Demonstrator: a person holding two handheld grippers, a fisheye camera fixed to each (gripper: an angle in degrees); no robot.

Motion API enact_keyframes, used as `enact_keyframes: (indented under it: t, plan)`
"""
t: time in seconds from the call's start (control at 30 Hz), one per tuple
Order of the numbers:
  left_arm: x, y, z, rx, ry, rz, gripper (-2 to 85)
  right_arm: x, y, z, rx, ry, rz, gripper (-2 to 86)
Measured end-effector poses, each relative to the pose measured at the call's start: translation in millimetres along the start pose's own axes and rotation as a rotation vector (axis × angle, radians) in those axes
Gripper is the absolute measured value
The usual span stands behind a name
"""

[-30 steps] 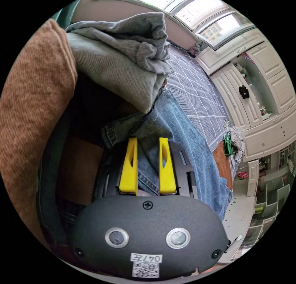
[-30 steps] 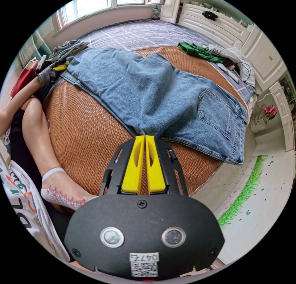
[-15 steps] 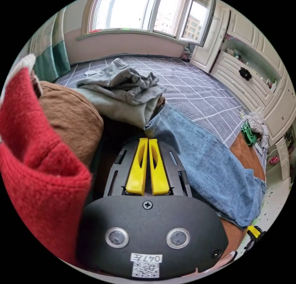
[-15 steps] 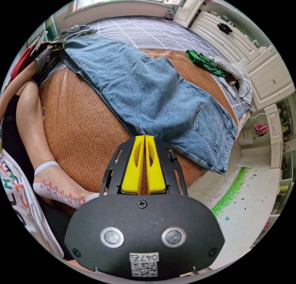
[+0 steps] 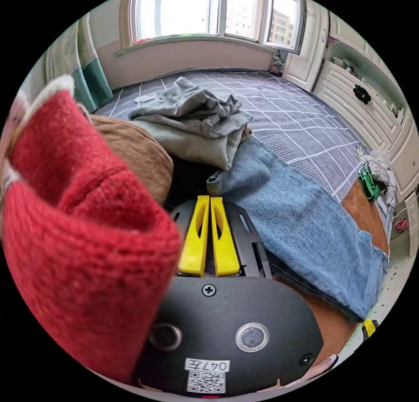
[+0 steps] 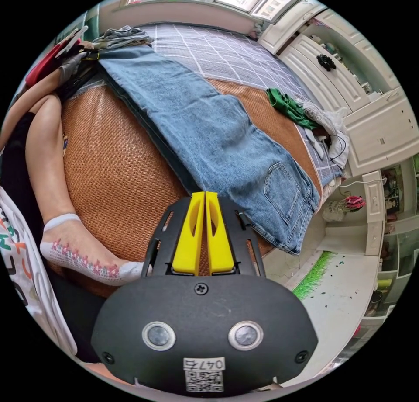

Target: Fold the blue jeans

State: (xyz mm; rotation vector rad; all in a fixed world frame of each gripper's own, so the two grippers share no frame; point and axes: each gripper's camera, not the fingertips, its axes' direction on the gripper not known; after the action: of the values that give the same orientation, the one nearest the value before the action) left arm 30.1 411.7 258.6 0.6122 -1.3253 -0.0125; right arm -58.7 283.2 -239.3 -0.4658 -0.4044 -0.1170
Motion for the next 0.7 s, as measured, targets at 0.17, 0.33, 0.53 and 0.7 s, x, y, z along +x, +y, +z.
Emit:
enact_keyframes:
  t: [0.17, 0.33, 0.53, 0.7]
  plan:
    - [-9.4, -13.7, 34.1, -0.114, -0.011, -0.047, -1.0, -25.9, 33.0, 47.8, -0.08, -0.073, -0.006, 0.1]
    - [-25.4, -17.7, 22.0, -0.096, 0.019, -0.057, -1.0, -4.0, 98.2, 48.2, 0.021, -0.041, 0.151, 4.4]
    - [-38.7, -31.2, 26.5, -0.094, 0.019, -0.081, -0.5, 121.0, 290.8, 95.6, 0.164, 0.059, 0.929, 6.0]
    - [-55.5, -39.9, 28.2, -0.084, 0.012, -0.113, 3.0, 174.4, 431.2, 188.6, 0.26, -0.186, 1.462, 13.5]
